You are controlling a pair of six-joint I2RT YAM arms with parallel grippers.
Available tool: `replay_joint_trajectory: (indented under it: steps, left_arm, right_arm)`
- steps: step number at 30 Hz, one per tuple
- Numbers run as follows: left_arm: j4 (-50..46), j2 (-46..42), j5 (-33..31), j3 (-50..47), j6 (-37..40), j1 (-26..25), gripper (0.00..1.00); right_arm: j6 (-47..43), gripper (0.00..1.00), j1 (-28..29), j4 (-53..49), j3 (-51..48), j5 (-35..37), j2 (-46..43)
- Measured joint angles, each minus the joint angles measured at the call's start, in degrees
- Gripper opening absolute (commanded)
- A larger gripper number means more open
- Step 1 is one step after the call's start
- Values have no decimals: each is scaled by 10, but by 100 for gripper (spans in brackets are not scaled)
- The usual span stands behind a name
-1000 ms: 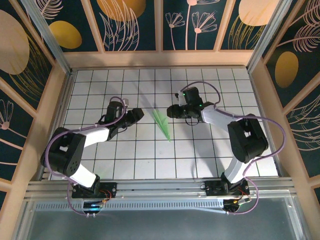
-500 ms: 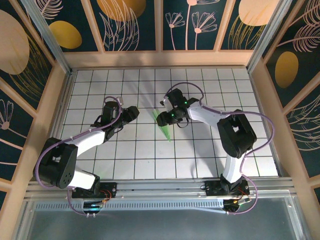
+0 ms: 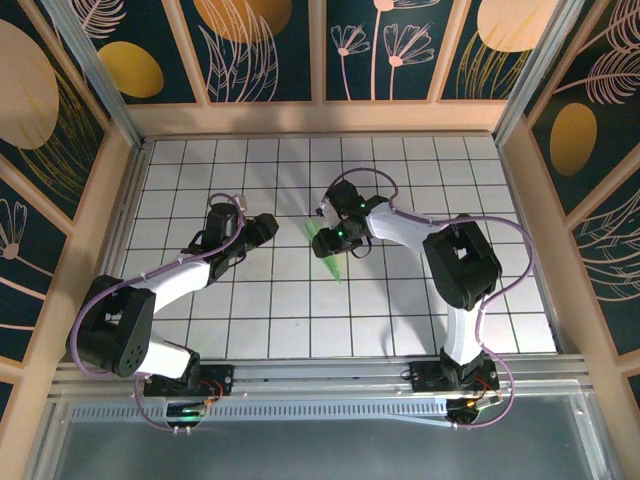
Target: Fold a paper plane with a square sheet of paper (fold left side to right side)
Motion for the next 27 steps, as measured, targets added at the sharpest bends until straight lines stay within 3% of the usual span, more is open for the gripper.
replay_joint_trajectory:
  steps: [12,27]
  left_arm:
    - [-9,0,0,0,2,0,57]
    - [-10,0,0,0,2,0,57]
  right_arm:
    - [-3,25,2,-16,10,21,9]
    - [-2,18,16,-35,20,50,31]
